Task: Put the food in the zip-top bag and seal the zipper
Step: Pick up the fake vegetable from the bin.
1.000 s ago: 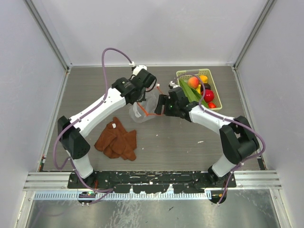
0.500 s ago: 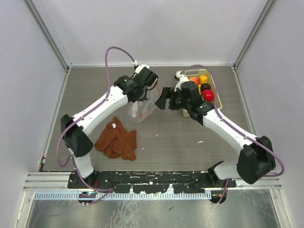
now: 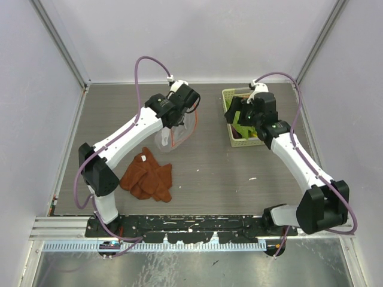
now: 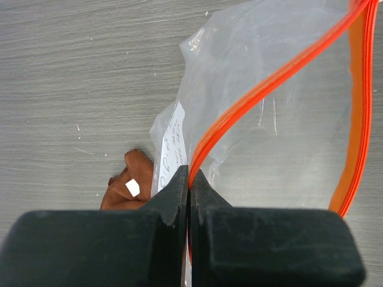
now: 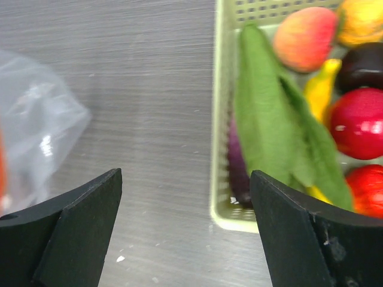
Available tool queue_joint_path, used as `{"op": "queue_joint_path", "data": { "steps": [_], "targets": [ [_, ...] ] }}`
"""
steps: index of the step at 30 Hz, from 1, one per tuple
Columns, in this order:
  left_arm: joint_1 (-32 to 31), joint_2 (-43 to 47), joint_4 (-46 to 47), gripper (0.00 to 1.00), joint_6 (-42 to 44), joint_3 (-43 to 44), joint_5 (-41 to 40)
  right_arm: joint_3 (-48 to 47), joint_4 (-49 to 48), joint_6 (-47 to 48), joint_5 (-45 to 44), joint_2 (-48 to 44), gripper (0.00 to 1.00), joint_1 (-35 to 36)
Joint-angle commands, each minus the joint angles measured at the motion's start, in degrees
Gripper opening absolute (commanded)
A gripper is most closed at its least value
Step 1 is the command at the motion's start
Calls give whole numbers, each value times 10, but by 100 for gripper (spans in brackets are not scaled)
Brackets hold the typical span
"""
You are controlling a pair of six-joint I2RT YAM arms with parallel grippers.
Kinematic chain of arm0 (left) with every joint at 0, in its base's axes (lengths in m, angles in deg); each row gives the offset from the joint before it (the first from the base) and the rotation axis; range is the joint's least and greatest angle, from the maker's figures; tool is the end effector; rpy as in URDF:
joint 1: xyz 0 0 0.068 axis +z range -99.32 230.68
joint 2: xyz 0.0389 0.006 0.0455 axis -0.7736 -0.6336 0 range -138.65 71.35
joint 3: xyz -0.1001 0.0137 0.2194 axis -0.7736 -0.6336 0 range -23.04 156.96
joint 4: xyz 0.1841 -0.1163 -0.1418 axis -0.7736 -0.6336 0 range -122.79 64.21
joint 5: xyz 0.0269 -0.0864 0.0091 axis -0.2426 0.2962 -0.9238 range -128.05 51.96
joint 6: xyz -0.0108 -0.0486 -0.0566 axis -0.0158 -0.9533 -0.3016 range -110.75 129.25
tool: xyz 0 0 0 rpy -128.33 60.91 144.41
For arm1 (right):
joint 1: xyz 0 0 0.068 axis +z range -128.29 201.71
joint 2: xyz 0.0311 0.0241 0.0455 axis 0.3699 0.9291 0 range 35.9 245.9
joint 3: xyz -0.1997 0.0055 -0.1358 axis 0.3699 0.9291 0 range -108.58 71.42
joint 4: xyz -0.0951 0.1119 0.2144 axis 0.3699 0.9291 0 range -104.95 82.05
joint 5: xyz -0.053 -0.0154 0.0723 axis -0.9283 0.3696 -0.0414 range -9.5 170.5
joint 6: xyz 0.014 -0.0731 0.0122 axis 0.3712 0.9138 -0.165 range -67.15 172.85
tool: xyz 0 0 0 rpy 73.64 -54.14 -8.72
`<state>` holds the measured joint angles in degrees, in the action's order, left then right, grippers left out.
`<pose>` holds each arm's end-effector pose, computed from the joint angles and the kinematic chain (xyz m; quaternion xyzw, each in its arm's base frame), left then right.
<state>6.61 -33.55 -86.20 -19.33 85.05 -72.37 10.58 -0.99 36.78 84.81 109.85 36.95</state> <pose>0.3034 -0.2439 0.3044 0.0410 0.9195 0.0683 0.3850 0.3161 0.0911 0.2768 -0.0135 0.8525 0.1717 0.4936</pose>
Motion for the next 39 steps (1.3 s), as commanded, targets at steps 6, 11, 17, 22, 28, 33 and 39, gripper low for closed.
{"op": "queue_joint_path", "data": {
  "steps": [6,11,17,22,28,33,39],
  "targets": [
    [4,7,16,0,24,5,-39,-55,-10,-4,-140,95,89,-82],
    [3,4,15,0,23,1,-34,-64,-11,-115,-206,144,89,-114],
    [3,2,12,0,22,2,-32,-76,-25,-218,-268,203,89,-124],
    [3,-3,11,0,20,1,-28,-99,-24,-271,-284,259,86,-130],
    [3,-10,3,0,19,4,-28,-95,-58,-327,-278,292,90,-140],
    [3,-11,1,0,19,2,-31,-81,-88,-368,-265,296,93,-152],
    [3,-16,-1,0,19,4,-28,-75,-98,-379,-250,300,93,-162]
  ]
}}
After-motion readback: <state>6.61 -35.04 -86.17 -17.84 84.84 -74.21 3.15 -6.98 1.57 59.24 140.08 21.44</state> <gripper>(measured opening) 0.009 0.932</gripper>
